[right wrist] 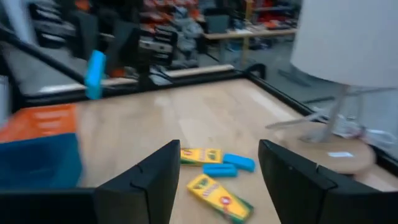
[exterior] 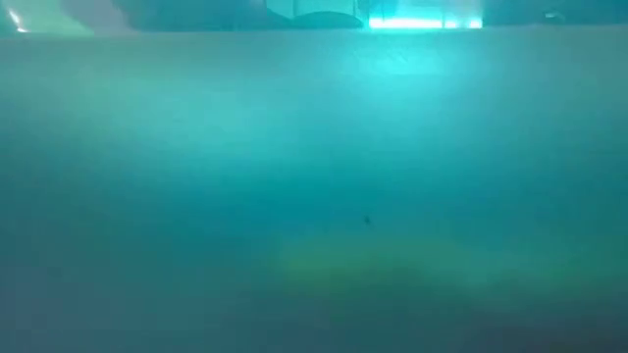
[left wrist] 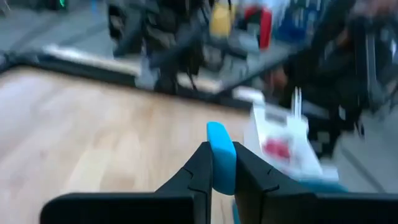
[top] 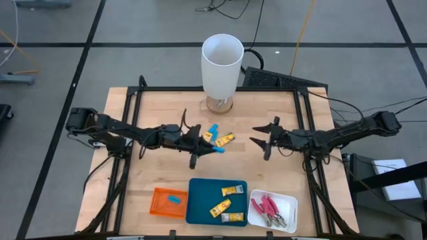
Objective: Pick & Place School Supplies
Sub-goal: Put the blue eraser into the orange bin
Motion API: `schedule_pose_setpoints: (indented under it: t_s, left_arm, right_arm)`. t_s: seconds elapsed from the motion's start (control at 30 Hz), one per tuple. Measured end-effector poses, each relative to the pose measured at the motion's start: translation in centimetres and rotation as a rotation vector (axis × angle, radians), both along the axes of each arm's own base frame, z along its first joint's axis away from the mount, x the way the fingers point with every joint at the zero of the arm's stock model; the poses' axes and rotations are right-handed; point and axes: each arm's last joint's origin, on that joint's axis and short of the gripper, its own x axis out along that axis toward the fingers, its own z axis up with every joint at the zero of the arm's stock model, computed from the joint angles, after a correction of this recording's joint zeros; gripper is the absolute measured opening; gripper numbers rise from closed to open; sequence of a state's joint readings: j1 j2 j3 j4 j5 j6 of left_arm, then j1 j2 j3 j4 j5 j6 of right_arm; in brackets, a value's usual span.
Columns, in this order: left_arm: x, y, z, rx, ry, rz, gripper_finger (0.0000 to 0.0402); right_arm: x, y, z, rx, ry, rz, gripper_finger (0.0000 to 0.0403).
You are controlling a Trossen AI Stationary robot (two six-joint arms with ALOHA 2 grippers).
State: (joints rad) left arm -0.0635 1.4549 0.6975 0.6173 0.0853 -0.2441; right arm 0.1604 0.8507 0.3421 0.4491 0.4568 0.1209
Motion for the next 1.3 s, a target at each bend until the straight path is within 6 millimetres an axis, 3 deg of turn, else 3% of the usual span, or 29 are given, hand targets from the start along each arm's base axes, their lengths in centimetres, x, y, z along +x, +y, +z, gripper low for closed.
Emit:
schedule_pose_setpoints:
  t_s: [0.33,0.8,1.1,1.3]
  left_arm:
    - [-4.2,-3.3,1.3,0.017,0.239,-0.115,0.0036]
    - [-10.6,-11.1,0.7,-0.236,0.600,-0.270,0.0036]
    - [-13.5,-14.6,-1.0,-0.342,0.749,-0.106,0.0035]
    - [-13.9,-15.8,-2.2,-0.341,0.784,-0.073,0.0035]
  right_arm:
    - [-2.7,-0.2,-1.0,0.045,-0.136,0.067,0.0208]
    - [-2.9,-0.3,-1.3,0.051,-0.142,0.065,0.0208]
    - [-2.9,-0.3,-1.3,0.050,-0.141,0.064,0.0208]
    - [-2.9,-0.3,-1.3,0.048,-0.140,0.063,0.0208]
